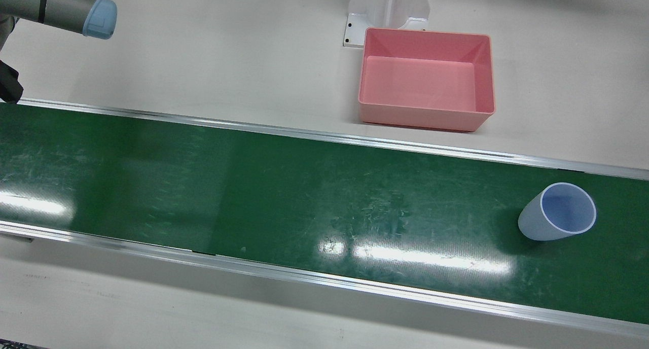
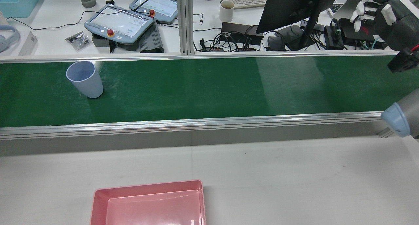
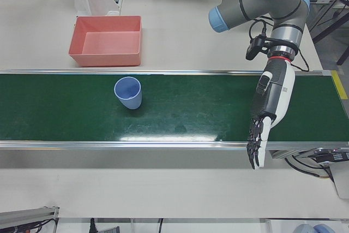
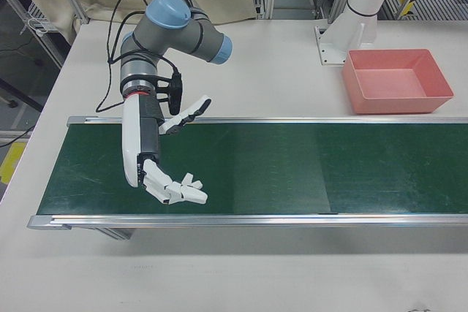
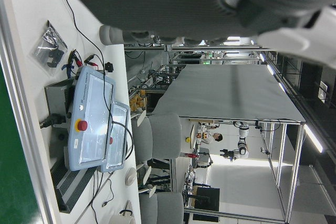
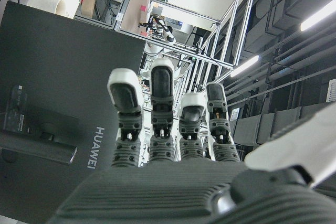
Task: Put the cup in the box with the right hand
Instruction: 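Raise the right hand above the belt ahead of the moving cup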
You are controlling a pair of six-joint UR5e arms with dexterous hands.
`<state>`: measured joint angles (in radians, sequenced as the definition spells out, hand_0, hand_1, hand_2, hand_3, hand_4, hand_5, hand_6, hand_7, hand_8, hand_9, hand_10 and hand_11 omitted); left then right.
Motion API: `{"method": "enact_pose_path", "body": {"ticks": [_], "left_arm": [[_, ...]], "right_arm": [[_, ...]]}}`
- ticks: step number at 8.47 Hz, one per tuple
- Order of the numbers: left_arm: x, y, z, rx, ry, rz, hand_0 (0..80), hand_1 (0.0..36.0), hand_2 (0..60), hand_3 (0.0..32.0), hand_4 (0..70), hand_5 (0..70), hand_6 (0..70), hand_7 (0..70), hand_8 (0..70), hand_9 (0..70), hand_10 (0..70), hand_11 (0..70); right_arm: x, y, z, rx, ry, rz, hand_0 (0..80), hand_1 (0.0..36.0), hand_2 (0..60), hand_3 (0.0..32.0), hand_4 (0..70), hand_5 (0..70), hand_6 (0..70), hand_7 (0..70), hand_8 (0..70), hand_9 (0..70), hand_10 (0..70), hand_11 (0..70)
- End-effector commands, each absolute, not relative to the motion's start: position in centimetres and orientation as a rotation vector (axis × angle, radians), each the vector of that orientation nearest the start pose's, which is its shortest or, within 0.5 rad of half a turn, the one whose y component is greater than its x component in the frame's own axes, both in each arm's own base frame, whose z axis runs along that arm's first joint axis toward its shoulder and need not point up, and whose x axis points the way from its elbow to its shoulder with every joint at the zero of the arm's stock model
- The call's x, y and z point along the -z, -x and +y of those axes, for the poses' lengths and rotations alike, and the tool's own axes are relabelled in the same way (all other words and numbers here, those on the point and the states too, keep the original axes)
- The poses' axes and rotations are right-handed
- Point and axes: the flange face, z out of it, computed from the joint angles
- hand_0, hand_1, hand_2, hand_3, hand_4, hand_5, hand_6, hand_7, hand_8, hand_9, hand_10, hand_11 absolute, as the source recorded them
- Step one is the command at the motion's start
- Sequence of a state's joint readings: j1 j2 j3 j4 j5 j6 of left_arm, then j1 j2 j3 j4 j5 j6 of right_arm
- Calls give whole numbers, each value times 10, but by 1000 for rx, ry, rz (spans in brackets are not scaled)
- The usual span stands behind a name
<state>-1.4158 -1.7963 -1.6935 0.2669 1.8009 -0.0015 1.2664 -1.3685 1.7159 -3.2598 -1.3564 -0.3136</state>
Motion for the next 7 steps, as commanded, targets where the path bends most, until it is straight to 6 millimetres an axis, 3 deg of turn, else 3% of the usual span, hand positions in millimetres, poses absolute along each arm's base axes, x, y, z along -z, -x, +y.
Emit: {"method": "enact_pose_path", "body": {"ticks": [1, 2, 3, 4, 5, 6, 7], "left_arm": [[-534, 22, -579, 1925, 390, 2091, 0, 0, 0, 0, 0, 0, 0, 0, 0, 0, 0, 0], [-534, 22, -579, 1925, 390, 2091, 0, 0, 0, 0, 0, 0, 0, 0, 0, 0, 0, 0], [-534, 22, -579, 1925, 390, 2091, 0, 0, 0, 0, 0, 0, 0, 0, 0, 0, 0, 0], [-534, 22, -579, 1925, 390, 2091, 0, 0, 0, 0, 0, 0, 0, 0, 0, 0, 0, 0], [-534, 22, -579, 1925, 390, 2091, 0, 0, 0, 0, 0, 0, 0, 0, 0, 0, 0, 0], [-534, 22, -579, 1925, 390, 2091, 0, 0, 0, 0, 0, 0, 0, 0, 0, 0, 0, 0], [-534, 22, -579, 1925, 390, 2091, 0, 0, 0, 0, 0, 0, 0, 0, 0, 0, 0, 0]], "right_arm": [[-516, 25, -593, 2064, 233, 2640, 438, 0, 0, 0, 18, 110, 242, 700, 420, 509, 370, 521], [-513, 25, -594, 2051, 233, 2647, 449, 0, 0, 0, 15, 105, 215, 700, 388, 458, 322, 460], [-507, 27, -597, 2028, 230, 2663, 434, 0, 0, 0, 1, 91, 156, 541, 298, 308, 263, 383], [-505, 28, -599, 2022, 229, 2668, 403, 0, 0, 0, 0, 63, 86, 273, 174, 102, 130, 190], [-504, 28, -599, 2019, 229, 2669, 444, 0, 0, 0, 0, 49, 45, 118, 53, 9, 67, 105], [-505, 28, -599, 2024, 230, 2667, 481, 25, 0, 10, 0, 42, 20, 39, 0, 0, 46, 83], [-504, 30, -599, 2022, 225, 2670, 486, 31, 0, 50, 0, 43, 13, 50, 0, 0, 43, 80]]}}
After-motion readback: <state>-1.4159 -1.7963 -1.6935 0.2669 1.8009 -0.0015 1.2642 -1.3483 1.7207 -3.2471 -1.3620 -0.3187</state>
